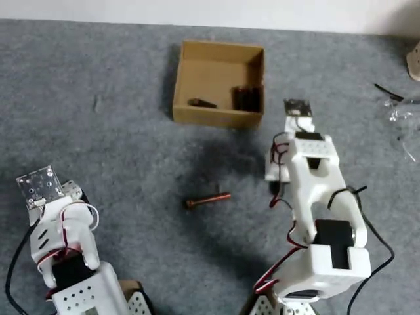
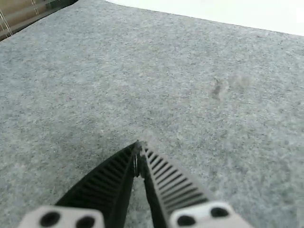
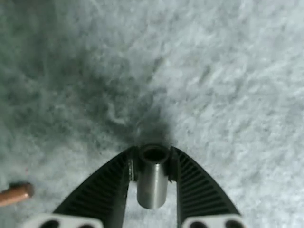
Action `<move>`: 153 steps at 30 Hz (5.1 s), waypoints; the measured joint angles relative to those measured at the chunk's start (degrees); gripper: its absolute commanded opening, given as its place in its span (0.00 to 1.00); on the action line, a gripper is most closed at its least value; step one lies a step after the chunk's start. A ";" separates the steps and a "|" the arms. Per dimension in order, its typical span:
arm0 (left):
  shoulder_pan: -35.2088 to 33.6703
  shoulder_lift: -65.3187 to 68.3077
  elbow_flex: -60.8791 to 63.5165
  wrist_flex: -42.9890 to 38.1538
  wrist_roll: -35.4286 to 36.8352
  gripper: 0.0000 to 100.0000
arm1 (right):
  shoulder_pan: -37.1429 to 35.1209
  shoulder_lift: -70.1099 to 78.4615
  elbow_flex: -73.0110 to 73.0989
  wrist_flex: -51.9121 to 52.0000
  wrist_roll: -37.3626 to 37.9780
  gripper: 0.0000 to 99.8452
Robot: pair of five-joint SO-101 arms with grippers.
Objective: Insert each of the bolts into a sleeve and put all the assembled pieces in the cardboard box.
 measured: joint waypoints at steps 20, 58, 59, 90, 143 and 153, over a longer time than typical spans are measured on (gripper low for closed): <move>0.00 0.00 0.00 0.00 0.00 0.01 | -0.09 0.00 -0.62 0.70 1.67 0.24; 0.00 0.00 0.00 0.00 0.00 0.01 | -4.22 -0.35 6.42 -4.48 2.20 0.24; 0.00 0.00 0.00 0.00 0.00 0.01 | -4.22 -0.35 6.42 -4.48 2.20 0.24; 0.26 0.00 0.00 0.00 0.00 0.01 | -2.64 -42.37 33.93 -8.79 2.20 0.00; 53.27 25.67 -22.33 18.02 31.03 0.01 | 0.00 -107.69 67.69 -6.95 2.20 0.00; 66.81 62.59 -38.68 18.02 45.98 0.02 | 0.00 -107.69 67.69 -6.95 2.20 0.00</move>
